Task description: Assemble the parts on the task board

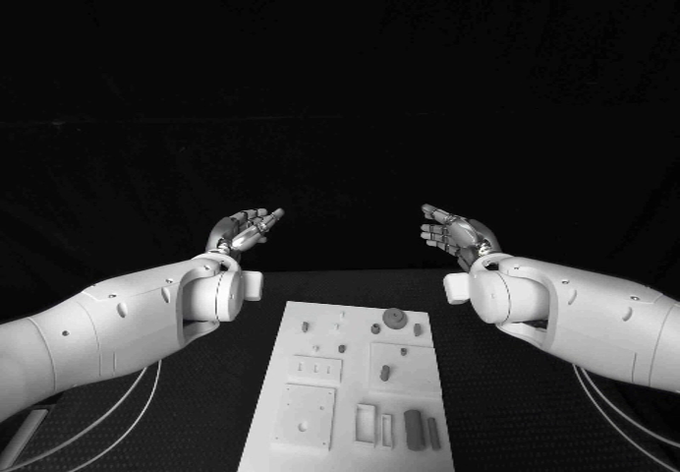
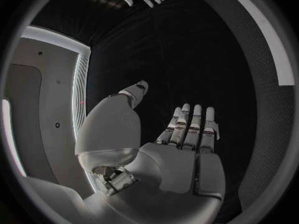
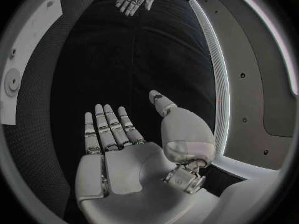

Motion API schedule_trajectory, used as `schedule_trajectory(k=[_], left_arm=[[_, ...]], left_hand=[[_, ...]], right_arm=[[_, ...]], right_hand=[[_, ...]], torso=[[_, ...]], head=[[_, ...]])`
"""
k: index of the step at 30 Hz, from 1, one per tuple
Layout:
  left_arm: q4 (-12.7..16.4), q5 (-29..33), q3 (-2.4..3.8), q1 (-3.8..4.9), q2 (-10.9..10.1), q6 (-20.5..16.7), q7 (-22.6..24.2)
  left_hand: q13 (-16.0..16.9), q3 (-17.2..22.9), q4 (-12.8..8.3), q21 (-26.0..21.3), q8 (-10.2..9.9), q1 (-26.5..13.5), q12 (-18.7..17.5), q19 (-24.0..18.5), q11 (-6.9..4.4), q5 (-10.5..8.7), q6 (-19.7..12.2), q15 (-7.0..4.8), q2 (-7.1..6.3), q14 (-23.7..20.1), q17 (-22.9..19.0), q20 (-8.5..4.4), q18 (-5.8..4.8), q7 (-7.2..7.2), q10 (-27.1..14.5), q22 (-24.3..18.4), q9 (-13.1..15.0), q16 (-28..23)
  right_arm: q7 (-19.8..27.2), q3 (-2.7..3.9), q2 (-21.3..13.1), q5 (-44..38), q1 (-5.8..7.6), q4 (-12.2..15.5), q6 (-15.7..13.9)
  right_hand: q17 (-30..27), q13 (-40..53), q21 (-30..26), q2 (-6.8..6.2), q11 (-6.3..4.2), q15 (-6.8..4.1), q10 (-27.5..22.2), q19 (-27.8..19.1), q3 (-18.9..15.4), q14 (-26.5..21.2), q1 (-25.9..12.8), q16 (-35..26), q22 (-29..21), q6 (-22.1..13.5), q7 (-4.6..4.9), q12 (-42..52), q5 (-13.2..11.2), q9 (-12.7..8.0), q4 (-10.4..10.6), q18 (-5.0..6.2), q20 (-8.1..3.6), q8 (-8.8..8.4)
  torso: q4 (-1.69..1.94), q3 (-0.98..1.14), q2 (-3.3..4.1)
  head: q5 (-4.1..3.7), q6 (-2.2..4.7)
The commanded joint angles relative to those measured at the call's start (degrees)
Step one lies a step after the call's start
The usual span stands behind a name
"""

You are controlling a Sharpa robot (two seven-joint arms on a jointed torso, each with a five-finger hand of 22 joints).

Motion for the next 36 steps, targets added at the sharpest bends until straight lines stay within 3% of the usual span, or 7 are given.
schedule_trajectory(k=[1,12,13,18,23,27,36], left_arm=[[-3.6,0.8,-0.86,1.75,1.2,9.7,-5.4],[-7.2,1.0,-1.95,3.55,2.4,12.5,-7.1],[-7.6,0.2,-2.04,3.42,2.6,13.5,-6.7],[-7.3,-0.1,-2.05,3.41,2.4,13.7,-5.7],[-6.1,-0.7,-2.06,3.41,1.6,13.7,-5.0],[-5.3,-1.7,-2.06,3.41,1.5,13.6,-4.8],[-1.4,-3.5,-2.07,3.29,-0.2,13.8,-4.5]], left_hand=[[0.2,0.9,0.2,0.7,0.7,1.9,0.3,0.7,0.22,0.28,0.7,0.13,-0.22,0.8,0.8,0.07,-0.9,1.36,1.2,2.2,0.7,0.6],[0.2,0.4,0.1,1.0,0.6,2.3,0.4,0.7,0.51,0.28,0.6,0.36,0.27,1.0,0.9,-0.05,-0.9,1.47,1.5,2.1,0.7,0.9],[0.2,0.3,0.0,1.1,0.6,2.4,0.4,0.8,0.55,0.28,0.5,0.46,0.33,1.1,1.0,-0.09,-0.9,1.37,1.6,2.1,0.7,0.9],[0.4,-0.5,-0.4,2.0,1.7,3.0,0.8,2.1,0.85,0.3,1.7,0.8,1.28,2.9,1.4,-0.66,-0.72,1.56,2.6,2.1,1.8,2.0],[1.9,-2.5,-3.2,5.1,4.8,5.5,4.5,10.2,2.82,0.34,9.2,1.66,4.2,12.5,2.6,-3.14,1.65,4.06,10.7,1.6,3.0,6.7],[2.8,-3.9,-7.0,7.5,6.1,8.0,7.2,19.0,2.73,0.55,16.3,-0.21,6.78,22.7,2.6,-5.28,3.77,4.2,18.6,0.4,2.5,10.0],[4.1,-3.1,-17.5,12.1,6.1,8.1,10.2,29.9,-1.2,3.89,28.2,-5.6,10.21,35.2,4.3,-9.12,4.74,0.86,31.3,0.2,1.3,14.9]], right_arm=[[-9.6,-0.46,0.7,-2.0,1.72,-3.5,14.1],[-14.8,-1.31,1.7,-2.7,4.35,-8.5,21.2],[-11.6,-1.66,2.8,-23.4,4.04,-10.9,19.7],[-12.1,-1.66,3.1,-30.6,3.75,-11.6,19.2],[-12.4,-1.65,3.4,-39.8,3.3,-12.1,18.9],[-12.2,-1.65,3.4,-48.1,3.2,-11.9,18.4],[-12.1,-1.64,4.4,-65.2,1.53,-11.5,16.4]], right_hand=[[0.8,0.2,0.7,-0.23,0.35,0.49,2.1,1.5,0.9,1.6,3.3,1.1,4.1,1.3,3.68,0.3,0.4,0.8,-1.6,0.91,0.49,1.29],[1.4,0.6,1.5,-2.69,0.7,2.07,7.5,7.1,3.7,6.1,9.6,3.8,13.0,5.2,3.73,1.6,-0.8,1.2,-7.1,2.06,0.29,3.59],[1.5,0.7,2.0,-3.2,0.93,2.67,8.6,9.0,4.7,7.3,10.4,4.4,13.0,6.2,3.95,2.0,-1.0,1.2,-7.5,2.77,0.2,3.96],[1.7,1.0,2.6,-4.46,0.85,1.72,13.3,14.5,7.5,11.9,12.0,6.2,12.3,9.8,4.06,4.2,-1.2,1.0,-8.6,5.02,0.01,5.12],[2.8,1.1,3.3,-5.36,-0.91,-0.54,18.2,20.4,10.4,17.5,14.0,8.5,12.0,14.7,3.34,6.3,-1.4,0.8,-10.1,7.08,-0.05,6.38],[4.2,1.3,4.0,-6.81,-2.54,-2.41,22.7,25.2,14.8,21.8,16.0,10.0,11.9,19.1,2.05,7.8,-3.7,0.5,-9.3,8.65,-0.11,7.25],[9.2,1.8,7.3,-7.59,-4.83,-7.34,28.8,36.4,18.1,32.0,17.0,13.8,13.0,25.2,-0.2,8.2,-5.5,0.0,-10.4,11.06,-1.47,7.5]], torso=[[-0.02,0.0,0.02],[-0.02,0.0,0.02],[0.12,0.05,0.16],[0.18,0.02,0.21],[0.21,-0.16,0.23],[0.25,-0.3,0.57],[0.73,-0.49,2.04]], head=[[0.01,0.0],[0.01,0.0],[0.47,0.33],[0.42,0.35],[0.27,0.28],[0.12,0.39],[0.35,0.16]])
